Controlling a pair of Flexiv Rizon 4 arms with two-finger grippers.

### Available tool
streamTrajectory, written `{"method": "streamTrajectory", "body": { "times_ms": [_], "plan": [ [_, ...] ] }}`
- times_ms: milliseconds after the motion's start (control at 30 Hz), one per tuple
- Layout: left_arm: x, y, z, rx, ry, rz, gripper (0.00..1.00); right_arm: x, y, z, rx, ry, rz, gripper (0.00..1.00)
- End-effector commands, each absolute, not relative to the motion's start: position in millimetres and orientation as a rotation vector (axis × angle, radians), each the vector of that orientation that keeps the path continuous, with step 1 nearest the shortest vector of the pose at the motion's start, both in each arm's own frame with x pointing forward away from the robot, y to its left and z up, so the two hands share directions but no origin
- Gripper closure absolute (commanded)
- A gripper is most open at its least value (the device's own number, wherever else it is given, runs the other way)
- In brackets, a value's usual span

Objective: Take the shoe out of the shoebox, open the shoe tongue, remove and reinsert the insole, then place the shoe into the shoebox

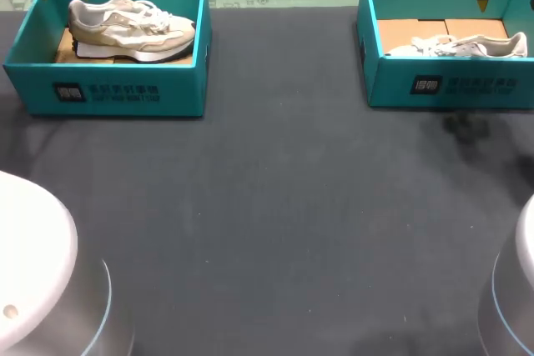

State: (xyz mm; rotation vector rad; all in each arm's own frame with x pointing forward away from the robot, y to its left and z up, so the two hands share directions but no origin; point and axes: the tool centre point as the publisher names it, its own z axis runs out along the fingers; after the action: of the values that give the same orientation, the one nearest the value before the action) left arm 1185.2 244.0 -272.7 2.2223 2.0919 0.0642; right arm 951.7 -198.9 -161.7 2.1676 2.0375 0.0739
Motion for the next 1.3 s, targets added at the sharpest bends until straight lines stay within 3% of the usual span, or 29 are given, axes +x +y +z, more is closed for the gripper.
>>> {"method": "streamTrajectory", "body": {
  "times_ms": [33,1300],
  "plan": [
    [1198.8,238.6,-285.0,2.246,2.088,0.071,0.00,951.3,-198.7,-161.8,2.168,2.036,0.073,0.00],
    [1215.3,243.1,-363.1,2.303,2.272,0.037,0.00,951.3,-198.7,-161.8,2.168,2.036,0.073,0.00]
  ]
}}
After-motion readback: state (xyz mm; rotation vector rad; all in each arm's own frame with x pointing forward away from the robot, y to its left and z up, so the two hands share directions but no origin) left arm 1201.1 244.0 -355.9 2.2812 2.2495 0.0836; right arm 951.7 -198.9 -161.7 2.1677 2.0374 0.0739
